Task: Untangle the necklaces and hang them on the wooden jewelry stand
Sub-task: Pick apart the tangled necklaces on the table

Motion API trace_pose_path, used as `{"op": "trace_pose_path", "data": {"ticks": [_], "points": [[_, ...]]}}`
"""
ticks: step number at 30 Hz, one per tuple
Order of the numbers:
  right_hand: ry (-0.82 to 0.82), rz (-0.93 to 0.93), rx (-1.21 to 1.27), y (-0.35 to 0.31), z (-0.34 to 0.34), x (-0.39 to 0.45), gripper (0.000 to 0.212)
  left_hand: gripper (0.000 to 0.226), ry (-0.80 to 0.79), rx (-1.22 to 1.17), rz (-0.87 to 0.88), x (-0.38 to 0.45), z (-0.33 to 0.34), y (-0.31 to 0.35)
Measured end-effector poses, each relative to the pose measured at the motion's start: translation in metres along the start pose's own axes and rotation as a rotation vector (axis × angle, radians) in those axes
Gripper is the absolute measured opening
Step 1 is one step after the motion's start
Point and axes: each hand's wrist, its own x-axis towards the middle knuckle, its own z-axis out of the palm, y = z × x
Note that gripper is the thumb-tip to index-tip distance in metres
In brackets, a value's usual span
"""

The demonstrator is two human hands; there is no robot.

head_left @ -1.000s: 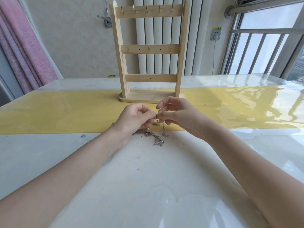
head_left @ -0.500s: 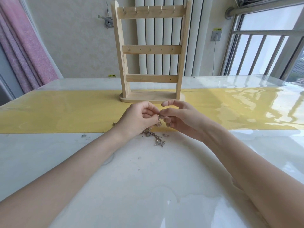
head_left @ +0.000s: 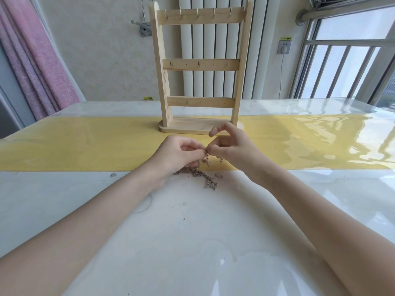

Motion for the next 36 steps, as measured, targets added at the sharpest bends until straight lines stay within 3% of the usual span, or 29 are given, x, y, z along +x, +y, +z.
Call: {"op": "trace_pose_path", "data": {"ticks": [4, 12, 18, 23, 29, 36], "points": [[-0.071, -0.012, 0.072, 0.000, -0.002, -0.001, 0.026, 0.017, -0.023, -0.240, -0.108, 0.000, 0.003, 0.004], [-0.130, -0.014, -0.137, 0.003, 0.007, -0.002, 0.026, 0.021, 0.015, -0.416, -0.151, 0.004, -0.001, 0.012], [-0.130, 0.000, 0.074, 0.005, -0.001, -0.001, 0.009, 0.023, -0.011, -0.311, -0.104, 0.003, -0.002, 0.006], [-0.070, 0.033, 0.145, 0.007, -0.005, 0.001, 0.017, 0.017, 0.010, -0.268, -0.057, 0.004, -0.004, 0.002], [-0.131, 0.118, 0.243, 0.002, -0.005, 0.000, 0.021, 0.016, 0.055, -0.322, -0.021, 0.002, 0.000, 0.003], [-0.140, 0.109, 0.346, 0.005, -0.008, 0.002, 0.016, 0.013, 0.031, -0.164, 0.078, 0.000, 0.000, 0.003]]}}
